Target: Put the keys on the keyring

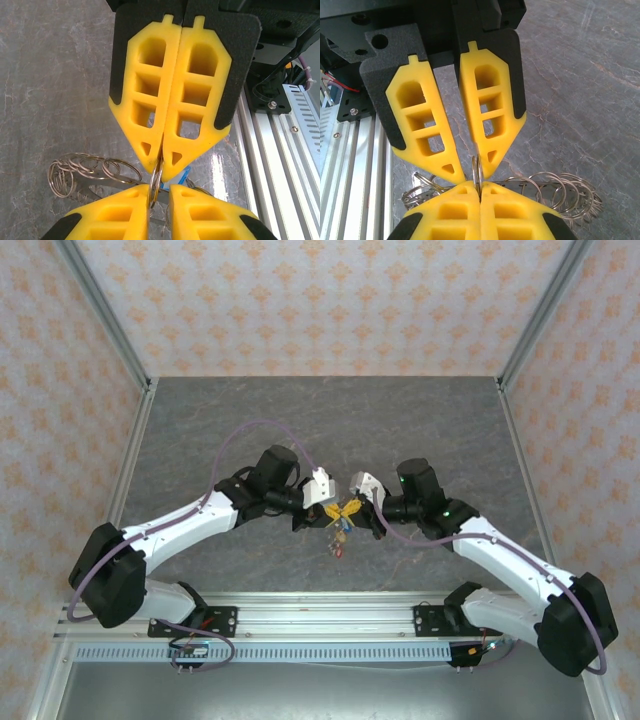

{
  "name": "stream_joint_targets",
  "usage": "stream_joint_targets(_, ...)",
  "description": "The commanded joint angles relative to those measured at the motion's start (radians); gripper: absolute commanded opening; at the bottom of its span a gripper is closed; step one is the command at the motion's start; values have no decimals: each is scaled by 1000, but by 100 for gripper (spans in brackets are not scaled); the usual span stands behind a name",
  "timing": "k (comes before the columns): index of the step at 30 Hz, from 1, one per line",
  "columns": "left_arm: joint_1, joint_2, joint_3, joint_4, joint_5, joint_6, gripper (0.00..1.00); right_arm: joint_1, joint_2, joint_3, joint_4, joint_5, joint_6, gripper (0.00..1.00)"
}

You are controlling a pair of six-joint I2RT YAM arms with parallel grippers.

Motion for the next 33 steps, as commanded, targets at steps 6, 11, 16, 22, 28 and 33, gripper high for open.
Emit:
stream_joint_targets(6,-30,3,62,-42,1,33,18,7,20,67,-34,-2,-40,0)
stream_joint_targets(11,-34,17,80,-89,-3,62,1,10,14,72,-35,4,-42,1)
stream_joint_targets(16,-33,6,50,-68,-3,60,0,8,-9,44,-31,32,-46,8)
stream_joint_targets(22,-27,-15,15,25,69,9,0,-5,-12,-18,39,-2,-13,15)
stream_joint_targets(28,-24,-5,1,69,123,-18,0,-14,-28,-72,157,-11,43,15)
stream_joint_targets(33,-22,-4,-10,114,148,-43,0,-15,-33,-116,250,1,75,17)
